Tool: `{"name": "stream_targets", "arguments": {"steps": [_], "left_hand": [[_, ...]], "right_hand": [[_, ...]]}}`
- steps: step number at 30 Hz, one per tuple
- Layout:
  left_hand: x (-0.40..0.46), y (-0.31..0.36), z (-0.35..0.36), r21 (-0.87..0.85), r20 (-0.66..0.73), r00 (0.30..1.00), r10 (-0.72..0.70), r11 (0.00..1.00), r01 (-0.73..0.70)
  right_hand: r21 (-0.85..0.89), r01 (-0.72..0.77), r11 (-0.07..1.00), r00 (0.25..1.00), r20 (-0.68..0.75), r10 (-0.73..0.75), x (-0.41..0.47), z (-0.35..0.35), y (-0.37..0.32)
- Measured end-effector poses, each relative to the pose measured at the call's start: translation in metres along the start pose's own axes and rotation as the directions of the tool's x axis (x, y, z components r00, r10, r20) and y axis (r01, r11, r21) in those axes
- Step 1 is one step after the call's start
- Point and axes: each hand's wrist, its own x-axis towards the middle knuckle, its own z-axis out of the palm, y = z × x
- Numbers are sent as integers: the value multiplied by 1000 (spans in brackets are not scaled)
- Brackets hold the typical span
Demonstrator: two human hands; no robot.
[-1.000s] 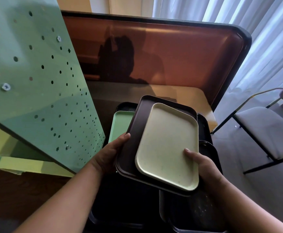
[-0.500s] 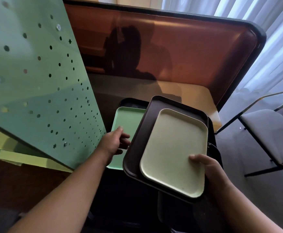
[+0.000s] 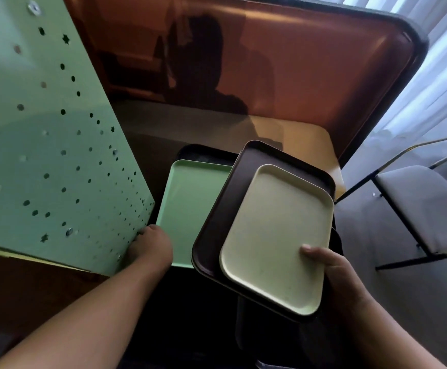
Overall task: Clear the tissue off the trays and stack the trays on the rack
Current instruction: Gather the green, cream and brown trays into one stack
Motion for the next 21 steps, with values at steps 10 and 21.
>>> {"name": "stream_targets", "arguments": {"steps": [10, 21], "left_hand": [[-6, -2, -15, -276, -10, 1000, -26, 961, 22], [-38, -35, -47, -877, -164, 986, 36, 452, -163]], "right_hand": [[-33, 2, 999, 999, 45, 0, 4, 2, 3], [-52, -46, 998, 999, 2, 46, -3, 25, 9]]}}
